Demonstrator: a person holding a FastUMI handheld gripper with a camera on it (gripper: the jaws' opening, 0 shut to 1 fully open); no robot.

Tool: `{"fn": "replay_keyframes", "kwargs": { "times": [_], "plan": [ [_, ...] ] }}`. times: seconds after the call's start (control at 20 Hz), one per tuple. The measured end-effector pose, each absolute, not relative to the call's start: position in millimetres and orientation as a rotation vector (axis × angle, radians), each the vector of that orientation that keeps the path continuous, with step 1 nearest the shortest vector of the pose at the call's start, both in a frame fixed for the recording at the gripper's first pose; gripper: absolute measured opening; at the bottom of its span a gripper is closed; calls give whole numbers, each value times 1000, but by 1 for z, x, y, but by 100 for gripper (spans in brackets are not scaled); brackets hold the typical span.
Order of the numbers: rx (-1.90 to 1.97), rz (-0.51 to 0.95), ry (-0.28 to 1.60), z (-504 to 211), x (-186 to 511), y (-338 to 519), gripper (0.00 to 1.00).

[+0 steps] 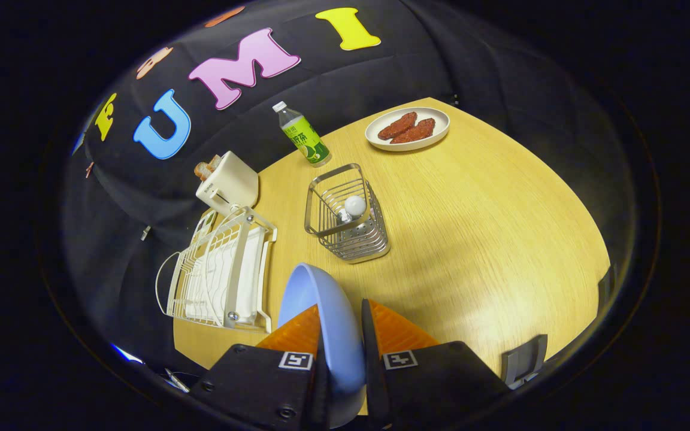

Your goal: Take the plate from the dish rack, then take the spoon from the basket and place it into the plate.

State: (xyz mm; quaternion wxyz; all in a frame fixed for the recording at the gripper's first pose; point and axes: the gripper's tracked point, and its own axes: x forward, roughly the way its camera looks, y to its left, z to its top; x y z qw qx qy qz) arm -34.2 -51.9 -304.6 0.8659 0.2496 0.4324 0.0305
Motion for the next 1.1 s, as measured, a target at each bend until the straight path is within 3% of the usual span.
{"fn": "replay_keyframes", "kwargs": {
  "times": [0.5, 0.7, 0.85, 0.9, 1.0, 1.1],
  "plan": [
    [572, 63, 944, -334, -24, -64, 29],
    [487, 14, 922, -336, -19, -88, 38],
    [468, -16, 865, -321, -14, -100, 65],
    [448, -21, 838, -314, -14, -105, 67],
    [391, -16, 775, -297, -12, -111, 91],
    [322, -3, 717, -281, -11, -117, 96]
  ]
}}
